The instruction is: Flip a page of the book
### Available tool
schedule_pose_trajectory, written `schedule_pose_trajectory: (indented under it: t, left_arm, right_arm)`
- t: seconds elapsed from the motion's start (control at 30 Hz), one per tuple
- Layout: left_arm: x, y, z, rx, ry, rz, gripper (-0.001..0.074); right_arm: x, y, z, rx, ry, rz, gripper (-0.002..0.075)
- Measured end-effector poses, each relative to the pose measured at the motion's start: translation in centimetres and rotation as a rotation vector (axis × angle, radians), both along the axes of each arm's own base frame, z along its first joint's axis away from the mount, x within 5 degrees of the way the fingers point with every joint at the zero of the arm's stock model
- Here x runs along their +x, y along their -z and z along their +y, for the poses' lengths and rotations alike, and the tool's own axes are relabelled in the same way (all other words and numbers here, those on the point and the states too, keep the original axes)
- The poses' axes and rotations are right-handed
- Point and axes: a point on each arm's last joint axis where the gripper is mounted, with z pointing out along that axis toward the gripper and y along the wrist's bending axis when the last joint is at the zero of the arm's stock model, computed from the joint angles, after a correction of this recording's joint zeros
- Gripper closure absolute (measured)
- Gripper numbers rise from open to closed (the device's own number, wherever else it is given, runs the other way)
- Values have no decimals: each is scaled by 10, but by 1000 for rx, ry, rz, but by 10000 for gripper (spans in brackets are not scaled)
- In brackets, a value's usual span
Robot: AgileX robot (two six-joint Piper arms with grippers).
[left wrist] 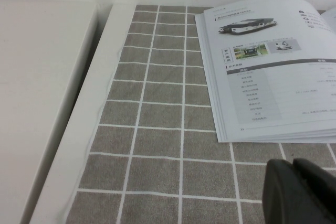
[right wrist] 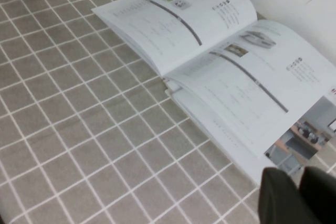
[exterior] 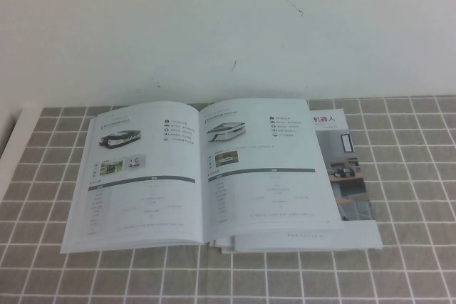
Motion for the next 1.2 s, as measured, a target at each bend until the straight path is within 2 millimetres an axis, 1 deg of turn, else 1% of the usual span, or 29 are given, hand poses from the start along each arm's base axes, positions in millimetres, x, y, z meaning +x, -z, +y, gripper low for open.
schedule_pose_trajectory:
  t: [0.1, 0.17, 0.23, 0.27, 0.33, 0.4, 0.53, 0.63, 0.73, 0.83, 1.0, 1.2]
  left_arm:
    - [0, 0, 0, -4, -1, 0, 738]
    - [0, 0, 0, -2, -1, 0, 738]
    - [0, 0, 0, -2, -1, 0, 738]
    - [0, 0, 0, -2, -1, 0, 738]
    - [0, 0, 0, -2, -1, 0, 738]
    - [0, 0, 0, -2, -1, 0, 738]
    - [0, 0, 0, -4, -2, 0, 738]
    - [0, 0, 0, -4, -2, 0, 738]
    - [0, 0, 0, -4, -2, 0, 738]
    - [0, 0, 0, -4, -2, 0, 738]
    - [0, 0, 0, -2, -2, 0, 738]
    - [0, 0, 0, -2, -2, 0, 738]
  right_arm:
    - [-6, -6, -5, 26, 28, -102, 642]
    - [-7, -11, -9, 54, 84, -190, 643]
    - [-7, -9, -15, 98, 174, -279, 643]
    - [-6, -5, -17, 124, 222, -309, 643]
    - [-5, 6, -21, 157, 296, -347, 643]
    - [-5, 23, -24, 157, 353, -367, 643]
    - [-7, 63, -29, 114, 435, -364, 643]
    - [-7, 94, -30, 96, 464, -342, 643]
    - [0, 124, -31, 90, 487, -302, 643]
    - [7, 144, -33, 127, 544, -291, 643]
    - [13, 165, -38, 238, 673, -245, 644]
    - [13, 171, -41, 277, 744, -189, 644]
